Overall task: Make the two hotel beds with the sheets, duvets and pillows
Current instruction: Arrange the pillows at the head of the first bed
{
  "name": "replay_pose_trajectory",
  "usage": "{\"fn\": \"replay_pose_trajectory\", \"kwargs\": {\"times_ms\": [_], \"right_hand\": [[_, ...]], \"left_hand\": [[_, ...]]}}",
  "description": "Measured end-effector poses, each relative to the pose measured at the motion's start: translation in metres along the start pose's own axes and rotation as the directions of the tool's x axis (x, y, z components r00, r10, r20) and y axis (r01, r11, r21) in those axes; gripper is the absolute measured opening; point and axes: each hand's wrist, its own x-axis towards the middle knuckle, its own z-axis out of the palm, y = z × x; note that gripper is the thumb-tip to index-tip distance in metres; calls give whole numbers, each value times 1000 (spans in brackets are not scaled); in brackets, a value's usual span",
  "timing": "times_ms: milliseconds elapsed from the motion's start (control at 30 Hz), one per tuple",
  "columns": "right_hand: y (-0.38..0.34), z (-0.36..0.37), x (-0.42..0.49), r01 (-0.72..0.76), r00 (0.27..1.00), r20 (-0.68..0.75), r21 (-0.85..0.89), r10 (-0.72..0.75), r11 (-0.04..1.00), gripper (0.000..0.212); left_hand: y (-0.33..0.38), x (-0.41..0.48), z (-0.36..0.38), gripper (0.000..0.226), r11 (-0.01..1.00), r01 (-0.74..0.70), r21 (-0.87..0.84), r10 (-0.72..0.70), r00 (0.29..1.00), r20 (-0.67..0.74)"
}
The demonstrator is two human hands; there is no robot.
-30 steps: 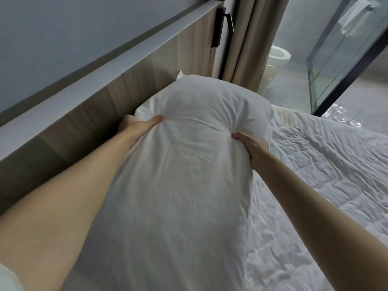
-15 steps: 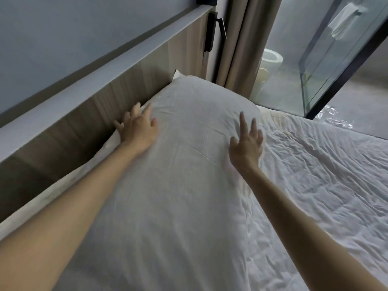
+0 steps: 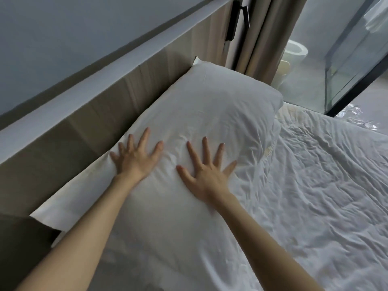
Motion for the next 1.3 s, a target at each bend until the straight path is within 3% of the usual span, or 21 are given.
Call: {"fn": "replay_pose_trajectory", "kwargs": {"times_ms": [167,267,400,533,667,800,933,1133,1300], "right_hand": [[-6,17,-46,-1,999,45,-28,3,1000,92],[-6,23,-71,-33,997,73,-19,34,999,104],[-6,33,-111,-104,984,149,38,97,994,118],[-1,53,-168,-101,974,214,83,81,991,133],[-2,40,-212,-105,972,230,221,52,970,104],[-26,9,-265,56,998,-26,202,-52,978,78],[-65,-14,-333,263,951,-194,90,-242,961,67],[-109,-15,-421,510,827,-233,-68,-511,857,61],[-131,3,-471,694,681,-181,-149,-709,705,58]], "left_hand": [[-66,-52,3,71,991,114,-74,-115,993,-16],[-90,-89,7,70,994,95,-51,-95,995,6],[-106,-139,-1,82,982,134,-131,-114,982,152],[-122,-188,-20,120,956,125,-266,-9,918,397],[-128,-246,-36,95,982,-76,-172,103,983,150],[-131,-309,-66,80,980,-198,-32,197,980,-20],[-140,-381,-94,67,963,-268,20,267,944,-195],[-176,-500,-112,62,974,-202,101,224,917,-331],[-206,-601,-102,59,984,-34,175,102,912,-397]]}}
